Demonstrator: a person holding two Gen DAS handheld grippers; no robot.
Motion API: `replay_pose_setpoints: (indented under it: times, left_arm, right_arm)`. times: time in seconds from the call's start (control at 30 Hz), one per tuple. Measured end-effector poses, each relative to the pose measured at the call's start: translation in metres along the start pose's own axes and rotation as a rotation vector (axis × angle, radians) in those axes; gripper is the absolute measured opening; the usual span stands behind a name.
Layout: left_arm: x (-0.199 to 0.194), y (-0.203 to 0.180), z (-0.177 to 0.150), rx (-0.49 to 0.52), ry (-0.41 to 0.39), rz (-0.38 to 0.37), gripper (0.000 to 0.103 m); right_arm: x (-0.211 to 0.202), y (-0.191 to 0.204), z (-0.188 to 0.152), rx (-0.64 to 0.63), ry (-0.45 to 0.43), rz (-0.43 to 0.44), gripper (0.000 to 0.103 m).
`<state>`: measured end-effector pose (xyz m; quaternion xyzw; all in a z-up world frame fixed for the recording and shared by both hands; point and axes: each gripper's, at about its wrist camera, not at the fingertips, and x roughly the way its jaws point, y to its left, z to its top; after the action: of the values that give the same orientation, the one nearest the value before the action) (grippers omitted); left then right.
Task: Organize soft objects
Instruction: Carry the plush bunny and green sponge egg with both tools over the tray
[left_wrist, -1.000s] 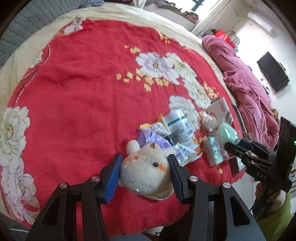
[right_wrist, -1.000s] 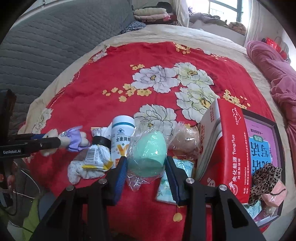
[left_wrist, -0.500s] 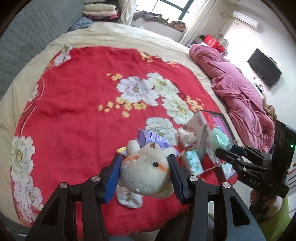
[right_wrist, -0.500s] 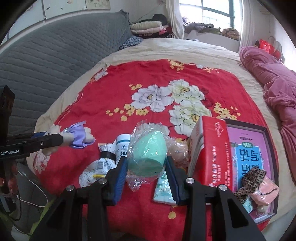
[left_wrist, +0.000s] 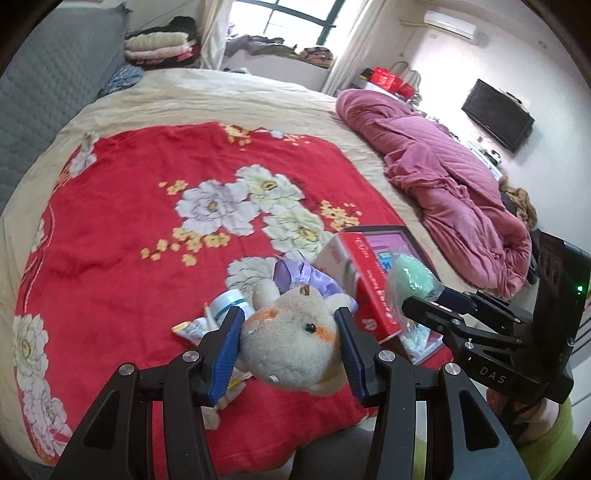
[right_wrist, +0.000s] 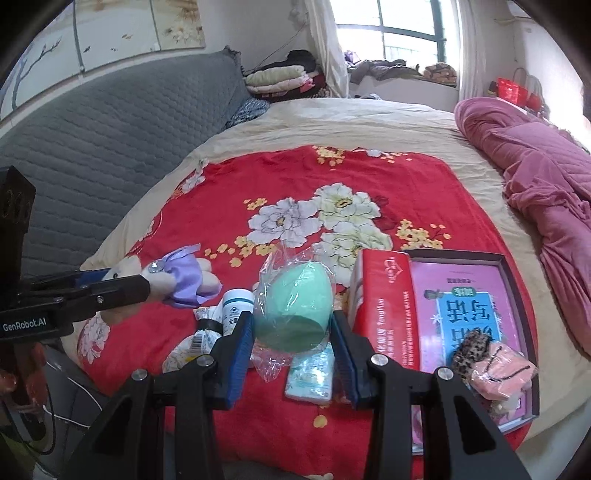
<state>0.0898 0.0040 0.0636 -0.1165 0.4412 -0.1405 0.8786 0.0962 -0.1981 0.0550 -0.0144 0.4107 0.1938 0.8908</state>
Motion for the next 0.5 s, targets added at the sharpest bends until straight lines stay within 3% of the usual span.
replay_pose_setpoints:
  times: [0.5]
  left_arm:
    - [0.016,-0.075,0.015,0.098,0.008,-0.062,0.052]
  right_arm:
    - [-0.049,-0.067,-0.008,0.116,-0.075,-0.073,0.042]
